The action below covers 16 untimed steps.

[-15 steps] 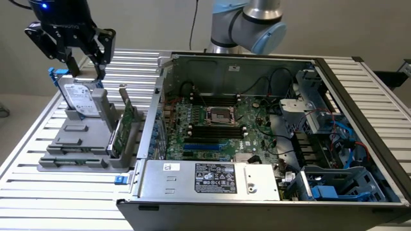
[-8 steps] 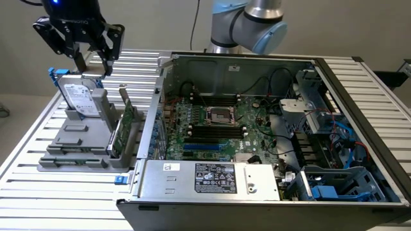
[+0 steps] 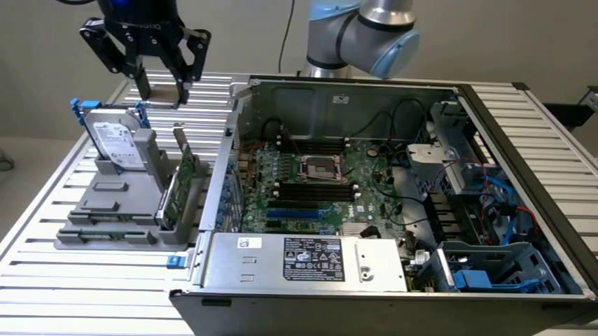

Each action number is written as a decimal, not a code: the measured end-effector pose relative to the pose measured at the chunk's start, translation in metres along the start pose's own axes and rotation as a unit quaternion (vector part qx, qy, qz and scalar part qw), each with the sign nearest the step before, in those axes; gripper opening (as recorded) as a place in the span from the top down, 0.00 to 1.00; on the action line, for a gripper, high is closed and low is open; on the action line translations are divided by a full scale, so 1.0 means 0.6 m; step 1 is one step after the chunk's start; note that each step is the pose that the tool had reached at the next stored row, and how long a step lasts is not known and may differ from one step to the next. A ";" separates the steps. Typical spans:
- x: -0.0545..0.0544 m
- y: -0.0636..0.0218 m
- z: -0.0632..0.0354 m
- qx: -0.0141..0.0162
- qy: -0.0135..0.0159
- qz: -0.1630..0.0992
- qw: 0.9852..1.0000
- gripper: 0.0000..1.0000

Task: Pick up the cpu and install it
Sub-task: 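Pick up the cpu and move it towards the insertion slot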

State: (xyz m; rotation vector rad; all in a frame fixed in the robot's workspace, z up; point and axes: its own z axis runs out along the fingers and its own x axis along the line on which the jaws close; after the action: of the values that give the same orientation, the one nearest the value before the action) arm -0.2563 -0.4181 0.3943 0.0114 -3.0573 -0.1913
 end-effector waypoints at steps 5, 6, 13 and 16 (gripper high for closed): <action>-0.038 0.000 -0.003 -0.007 0.000 -0.001 1.000 0.45; -0.045 0.000 -0.004 -0.008 0.000 -0.001 1.000 0.45; -0.098 0.000 -0.007 -0.013 0.000 -0.001 1.000 0.45; -0.121 -0.001 -0.008 -0.014 0.000 -0.001 1.000 0.45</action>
State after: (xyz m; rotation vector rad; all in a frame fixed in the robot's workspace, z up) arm -0.1834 -0.4181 0.3935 0.0131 -3.0544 -0.2333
